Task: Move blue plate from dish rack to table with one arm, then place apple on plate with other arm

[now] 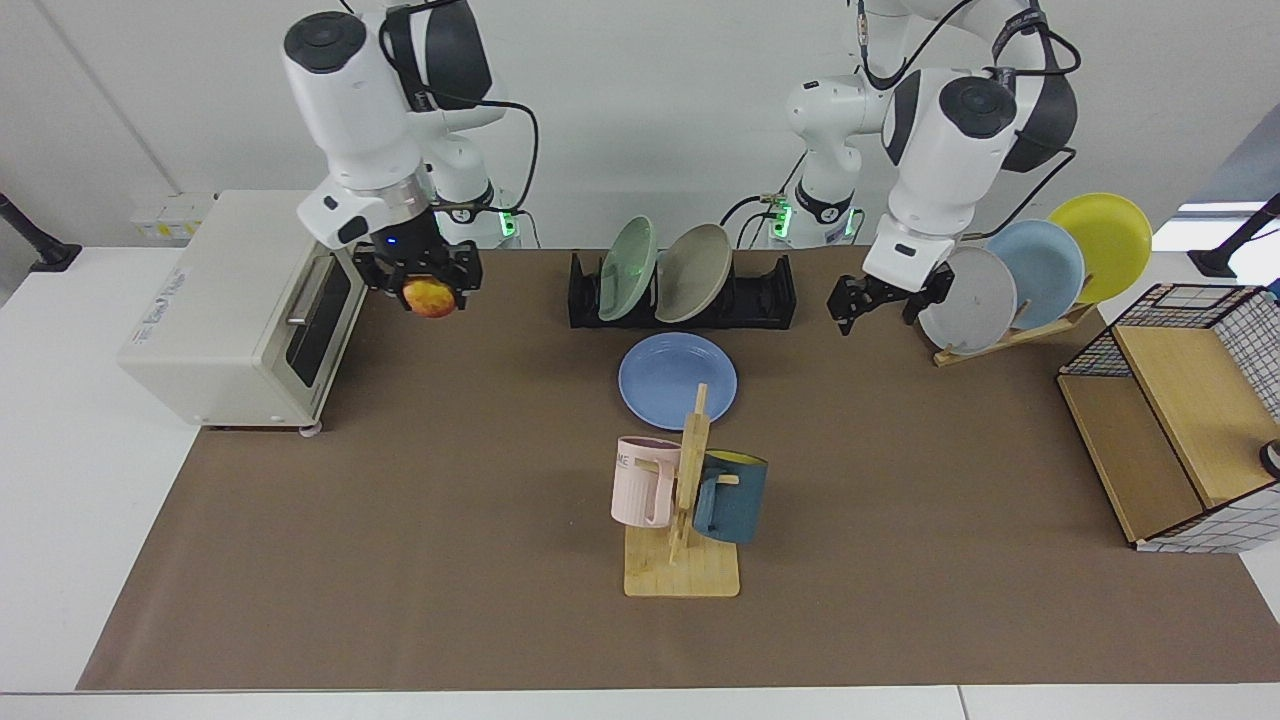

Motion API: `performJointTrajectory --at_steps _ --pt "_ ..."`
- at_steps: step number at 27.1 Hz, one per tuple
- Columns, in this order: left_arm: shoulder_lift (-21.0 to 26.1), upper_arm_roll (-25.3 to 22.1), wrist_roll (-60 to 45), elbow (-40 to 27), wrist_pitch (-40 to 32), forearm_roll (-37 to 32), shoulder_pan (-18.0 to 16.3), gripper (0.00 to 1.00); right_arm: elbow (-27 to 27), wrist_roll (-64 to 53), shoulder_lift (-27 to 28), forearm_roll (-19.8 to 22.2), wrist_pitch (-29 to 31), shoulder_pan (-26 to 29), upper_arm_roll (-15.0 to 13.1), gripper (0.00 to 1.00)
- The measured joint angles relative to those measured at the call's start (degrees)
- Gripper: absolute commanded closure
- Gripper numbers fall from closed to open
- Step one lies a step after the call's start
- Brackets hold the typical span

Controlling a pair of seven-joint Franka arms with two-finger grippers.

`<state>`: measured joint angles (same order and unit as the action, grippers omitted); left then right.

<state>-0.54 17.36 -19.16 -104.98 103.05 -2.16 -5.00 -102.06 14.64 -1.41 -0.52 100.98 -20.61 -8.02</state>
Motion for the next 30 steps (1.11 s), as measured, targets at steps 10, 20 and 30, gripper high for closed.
performJointTrajectory --at_steps 10,20,30 --pt "-3.5 -7.1 12.3 1.6 -3.4 4.0 0.0 0.00 0.1 21.4 5.1 0.0 3.8 -15.0 0.5 1.00" --pt "-5.1 -8.1 15.8 1.6 -3.9 4.3 0.2 0.00 0.1 35.3 11.6 0.0 11.0 -24.0 0.6 1.00" --pt "-5.5 -7.9 15.9 2.3 -4.2 4.3 0.2 0.00 0.0 41.2 17.8 -0.3 16.8 -27.4 0.6 1.00"
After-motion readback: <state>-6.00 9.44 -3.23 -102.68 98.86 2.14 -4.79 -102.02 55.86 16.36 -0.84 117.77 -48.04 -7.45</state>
